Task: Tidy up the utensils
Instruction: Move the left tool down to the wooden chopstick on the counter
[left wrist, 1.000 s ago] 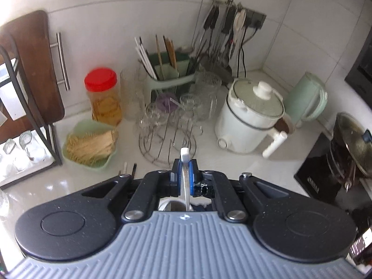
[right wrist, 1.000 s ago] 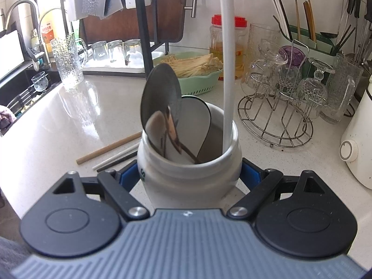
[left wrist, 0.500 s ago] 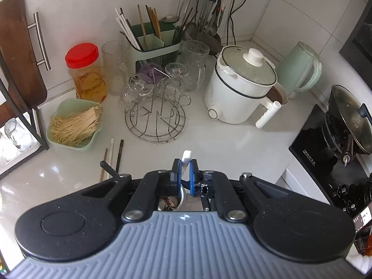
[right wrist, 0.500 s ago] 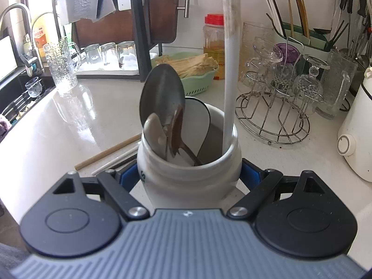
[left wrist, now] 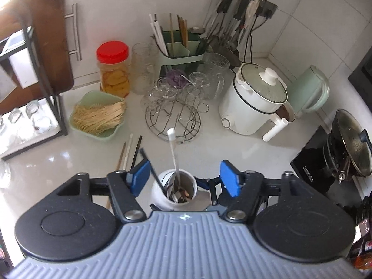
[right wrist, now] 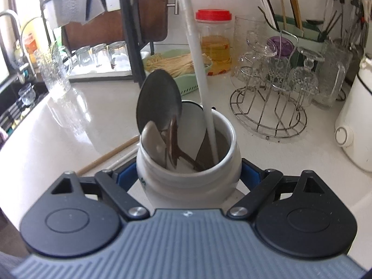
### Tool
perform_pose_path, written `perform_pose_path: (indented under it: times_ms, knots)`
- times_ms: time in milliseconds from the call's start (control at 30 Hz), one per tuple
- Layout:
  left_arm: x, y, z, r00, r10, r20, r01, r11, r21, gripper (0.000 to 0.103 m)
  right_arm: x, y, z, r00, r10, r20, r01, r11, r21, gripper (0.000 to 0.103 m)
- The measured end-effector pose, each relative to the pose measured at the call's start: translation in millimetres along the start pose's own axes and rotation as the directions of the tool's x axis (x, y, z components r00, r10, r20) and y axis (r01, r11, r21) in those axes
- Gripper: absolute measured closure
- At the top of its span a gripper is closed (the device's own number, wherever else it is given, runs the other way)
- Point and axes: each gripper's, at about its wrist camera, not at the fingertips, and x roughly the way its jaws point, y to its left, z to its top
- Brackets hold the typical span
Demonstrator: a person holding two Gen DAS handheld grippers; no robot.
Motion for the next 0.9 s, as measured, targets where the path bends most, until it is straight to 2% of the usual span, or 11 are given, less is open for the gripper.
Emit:
perform_pose_path:
  times_ms: [67,233,367,533,767,900]
  knots:
    - [-7,5,-6,1.000,0.008,0.014,-0.007,1.000,-0.014,0.030,1,0,1,1.000,0.018,-0.004,-0.017,1.000,0.021,0.000]
    - [-20,22,-22,0.998,0.051,0.047,-0.050,0.998,-0.030,0.022,0,1,3,1.000,0.009,-0.007,-0.009,1.000,0.023,0.000]
    - [-22,41,-35,0.994,0.081,0.068,-0.076,0.995,-0.070,0.021,-9,-1,4,1.000,-0.018,0.011,0.017,0.999,0.039,0.000]
    - [-14,64,-53,0.993,0.096,0.068,-0.087,0.990,-0.114,0.021,-18,2,5,0.999,-0.020,0.026,0.020,1.000,0.020,0.000]
    - [7,94,-78,0.984,0.174,0.045,-0.168,0.978,-0.126,0.020,-23,14,4,0.999,-0.047,0.021,0.047,0.999,-0.020,0.002]
    - [21,112,-91,0.986,0.169,0.013,-0.166,0.979,-0.120,0.020,-24,17,5,0.997,-0.077,0.013,0.077,0.997,-0.008,0.006]
